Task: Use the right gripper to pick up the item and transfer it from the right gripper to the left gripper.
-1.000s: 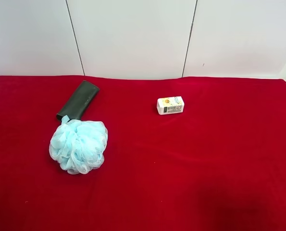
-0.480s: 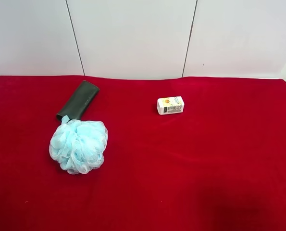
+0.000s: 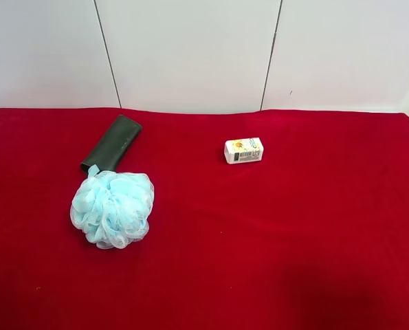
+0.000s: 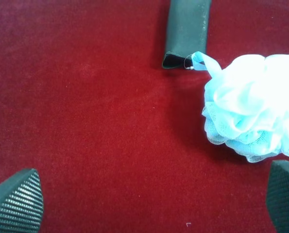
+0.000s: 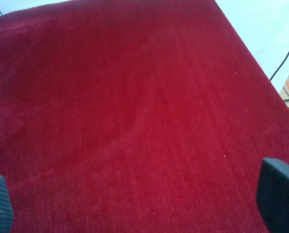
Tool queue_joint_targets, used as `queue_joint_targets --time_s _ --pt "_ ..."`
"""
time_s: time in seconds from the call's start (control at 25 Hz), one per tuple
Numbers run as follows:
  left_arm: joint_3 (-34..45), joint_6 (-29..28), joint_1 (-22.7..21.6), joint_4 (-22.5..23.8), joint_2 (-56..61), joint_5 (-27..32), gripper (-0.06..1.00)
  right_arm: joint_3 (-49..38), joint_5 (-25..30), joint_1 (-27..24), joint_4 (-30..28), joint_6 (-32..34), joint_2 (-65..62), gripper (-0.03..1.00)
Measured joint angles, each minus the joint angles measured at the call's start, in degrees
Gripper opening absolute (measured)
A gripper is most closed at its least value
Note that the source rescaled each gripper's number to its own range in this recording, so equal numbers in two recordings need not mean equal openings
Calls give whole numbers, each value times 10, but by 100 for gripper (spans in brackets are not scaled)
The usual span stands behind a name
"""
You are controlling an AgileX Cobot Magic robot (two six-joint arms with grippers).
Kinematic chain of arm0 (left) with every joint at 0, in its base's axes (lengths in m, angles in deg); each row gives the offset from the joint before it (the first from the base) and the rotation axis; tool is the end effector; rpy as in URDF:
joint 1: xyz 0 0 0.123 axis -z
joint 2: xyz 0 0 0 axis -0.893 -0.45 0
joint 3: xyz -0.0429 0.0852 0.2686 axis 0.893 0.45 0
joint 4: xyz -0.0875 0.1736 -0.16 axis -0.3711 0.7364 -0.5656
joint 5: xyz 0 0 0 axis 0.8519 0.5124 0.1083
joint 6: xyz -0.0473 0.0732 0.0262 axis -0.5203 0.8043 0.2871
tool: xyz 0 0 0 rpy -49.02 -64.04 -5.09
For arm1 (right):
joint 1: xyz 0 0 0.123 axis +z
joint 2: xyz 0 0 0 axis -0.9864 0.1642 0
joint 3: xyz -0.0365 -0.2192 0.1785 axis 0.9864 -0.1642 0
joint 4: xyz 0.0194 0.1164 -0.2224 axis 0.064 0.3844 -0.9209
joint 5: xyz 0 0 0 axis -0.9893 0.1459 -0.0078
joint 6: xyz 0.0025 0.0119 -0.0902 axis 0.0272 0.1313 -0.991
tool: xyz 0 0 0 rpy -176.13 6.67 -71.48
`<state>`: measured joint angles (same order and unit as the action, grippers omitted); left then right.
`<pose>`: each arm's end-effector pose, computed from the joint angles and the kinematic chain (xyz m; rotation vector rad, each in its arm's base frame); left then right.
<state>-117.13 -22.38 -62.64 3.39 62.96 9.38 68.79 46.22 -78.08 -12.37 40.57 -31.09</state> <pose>-0.0071 -0.0056 0.2802 0.0909 2.0261 -0.0461 -0.0042 -0.0189 0.2737 0.2148 2.0379 -0.1062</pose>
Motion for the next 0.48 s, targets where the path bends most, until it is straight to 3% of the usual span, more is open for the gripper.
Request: queue_joint_targets --time_s 0.48 --pt "0 0 0 0 0 0 87 0 0 0 0 0 0 100"
